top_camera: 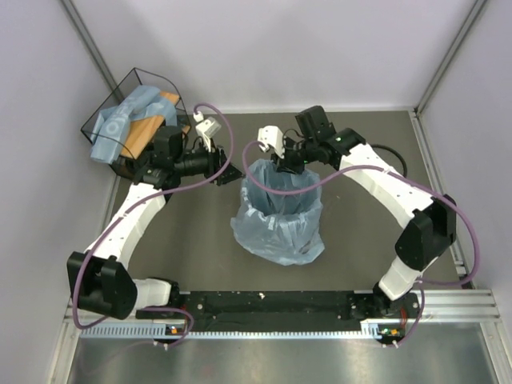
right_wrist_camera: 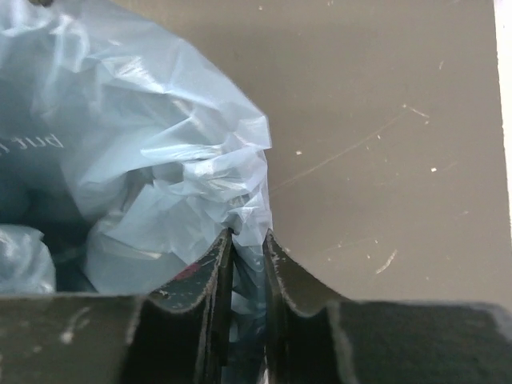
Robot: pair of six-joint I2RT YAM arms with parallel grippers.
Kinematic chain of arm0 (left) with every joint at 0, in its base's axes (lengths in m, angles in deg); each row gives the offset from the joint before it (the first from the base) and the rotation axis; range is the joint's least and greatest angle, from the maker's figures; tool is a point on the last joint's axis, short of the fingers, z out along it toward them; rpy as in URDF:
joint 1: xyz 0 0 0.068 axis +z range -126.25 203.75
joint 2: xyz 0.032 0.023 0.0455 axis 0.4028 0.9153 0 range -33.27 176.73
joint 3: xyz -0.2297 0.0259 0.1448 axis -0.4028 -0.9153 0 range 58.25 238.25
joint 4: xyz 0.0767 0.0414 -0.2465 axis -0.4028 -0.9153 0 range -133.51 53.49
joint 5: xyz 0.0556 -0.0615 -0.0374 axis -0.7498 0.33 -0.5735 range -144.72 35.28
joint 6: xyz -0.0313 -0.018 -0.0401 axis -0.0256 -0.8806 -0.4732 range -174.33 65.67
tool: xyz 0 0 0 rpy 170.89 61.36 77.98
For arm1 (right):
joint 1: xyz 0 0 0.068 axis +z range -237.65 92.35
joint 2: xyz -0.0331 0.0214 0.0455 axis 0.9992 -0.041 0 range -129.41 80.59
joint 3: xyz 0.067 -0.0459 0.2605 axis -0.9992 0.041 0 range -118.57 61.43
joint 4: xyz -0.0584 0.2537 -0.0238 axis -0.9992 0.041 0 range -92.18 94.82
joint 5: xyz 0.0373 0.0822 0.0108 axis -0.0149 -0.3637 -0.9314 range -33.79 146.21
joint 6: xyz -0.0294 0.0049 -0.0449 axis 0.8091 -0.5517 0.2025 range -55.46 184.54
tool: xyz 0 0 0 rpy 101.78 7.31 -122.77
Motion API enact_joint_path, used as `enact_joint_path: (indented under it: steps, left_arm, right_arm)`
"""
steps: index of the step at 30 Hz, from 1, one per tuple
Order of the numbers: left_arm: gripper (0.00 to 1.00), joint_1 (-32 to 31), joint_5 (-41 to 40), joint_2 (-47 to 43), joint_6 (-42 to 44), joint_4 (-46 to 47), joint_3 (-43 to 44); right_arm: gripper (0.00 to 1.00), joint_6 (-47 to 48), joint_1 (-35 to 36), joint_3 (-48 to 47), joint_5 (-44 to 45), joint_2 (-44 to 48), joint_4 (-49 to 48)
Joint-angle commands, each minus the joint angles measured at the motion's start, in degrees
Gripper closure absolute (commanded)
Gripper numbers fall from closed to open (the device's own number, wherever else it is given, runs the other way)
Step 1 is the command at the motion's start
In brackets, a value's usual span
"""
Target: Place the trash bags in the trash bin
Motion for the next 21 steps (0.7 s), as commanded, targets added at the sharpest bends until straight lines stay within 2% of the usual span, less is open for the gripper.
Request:
enact_joint_path:
  steps: [1,5,7,9,10,11,13,16,19,21]
  left_arm:
    - [0.41,-0.4,-2.8,-3.8,4.3,0.2,2.6]
    - [0.39,-0.8,-3.9,-4.3,6.8,0.2,3.3]
    - [0.42,-1.9,-2.4,-3.3,7.3,0.2,3.4]
    - [0.43,-3.0,-1.3,-2.2,7.3,-0.7,4.3]
    - [0.43,-4.2,-0.6,-1.3,7.1,-0.6,4.4]
    - [0.43,-5.0,-0.6,-1.0,7.0,-0.7,4.5]
    - [0.43,-7.0,-1.1,-0.3,7.7,-1.3,4.5]
    - [0.47,-9.6,-5.5,1.1,11.6,-4.2,5.0]
    - [0.54,-11.9,-12.5,3.0,15.6,-8.4,6.2]
    - [0.61,-12.9,-15.7,3.3,18.8,-9.5,6.5]
  right_arm:
    - [0.87,-0.9,0.9,4.3,0.4,2.9,0.5]
    - [0.96,-4.9,1.1,8.5,3.4,5.4,-2.9]
    - [0.97,-6.3,1.1,10.8,3.8,7.0,-4.5]
    - [0.93,-7.7,1.2,11.4,4.2,7.6,-5.7]
    - [0.88,-8.2,1.2,11.1,4.3,7.6,-5.8]
    - [0.77,-8.8,1.2,10.8,4.7,7.7,-5.8]
    - [0.73,-10.4,1.2,10.1,4.9,8.2,-5.7]
    - [0.47,-12.7,1.1,10.1,5.1,10.0,-5.7]
    - [0.4,-16.1,0.2,10.3,2.7,12.3,-5.5]
    - [0.28,-18.9,-1.6,10.1,-0.7,13.2,-5.2]
